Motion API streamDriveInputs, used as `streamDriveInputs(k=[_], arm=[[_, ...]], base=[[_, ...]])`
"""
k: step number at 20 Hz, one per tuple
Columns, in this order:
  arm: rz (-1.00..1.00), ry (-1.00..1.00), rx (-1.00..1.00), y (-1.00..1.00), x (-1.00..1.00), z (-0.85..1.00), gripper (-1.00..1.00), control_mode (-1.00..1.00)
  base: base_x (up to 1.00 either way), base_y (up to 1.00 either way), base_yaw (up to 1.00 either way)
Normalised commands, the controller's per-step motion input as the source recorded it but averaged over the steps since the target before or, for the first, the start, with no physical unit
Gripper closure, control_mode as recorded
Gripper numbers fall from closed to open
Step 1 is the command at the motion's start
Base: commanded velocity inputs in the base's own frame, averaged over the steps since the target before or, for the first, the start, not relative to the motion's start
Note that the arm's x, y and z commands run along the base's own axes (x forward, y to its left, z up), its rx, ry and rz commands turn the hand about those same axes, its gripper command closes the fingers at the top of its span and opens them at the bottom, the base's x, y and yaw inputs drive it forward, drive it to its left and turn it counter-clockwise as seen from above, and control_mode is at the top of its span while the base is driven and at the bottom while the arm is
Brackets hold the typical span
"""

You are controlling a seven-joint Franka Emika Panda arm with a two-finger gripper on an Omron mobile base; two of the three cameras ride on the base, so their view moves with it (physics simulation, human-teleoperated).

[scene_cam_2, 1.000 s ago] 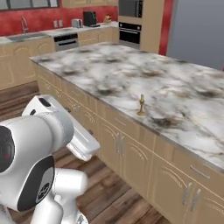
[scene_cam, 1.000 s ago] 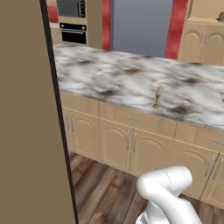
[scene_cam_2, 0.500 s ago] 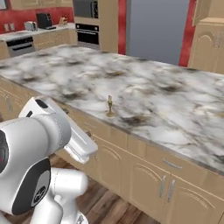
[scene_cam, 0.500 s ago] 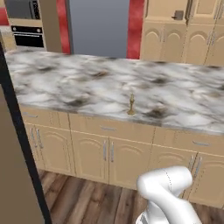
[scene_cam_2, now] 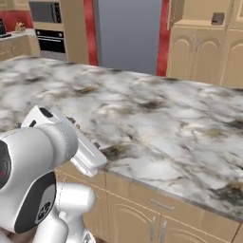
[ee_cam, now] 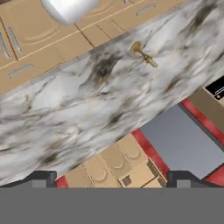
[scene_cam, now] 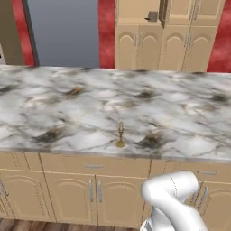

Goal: Pick the jar and candle from the dining table and place them in the open cabinet. Close the cabinet after placing the objects.

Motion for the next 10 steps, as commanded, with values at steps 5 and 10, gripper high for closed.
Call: streamDriveInputs(k=[5, 10], arm=[[0.00, 0.00, 0.00, 0.00, 0.00, 0.00, -1.00, 1.00], [0.00, 0.00, 0.00, 0.00, 0.00, 0.00, -1.00, 1.00]], base=[[0.97, 0.33, -0.37], [0.67, 0.63, -0.34]])
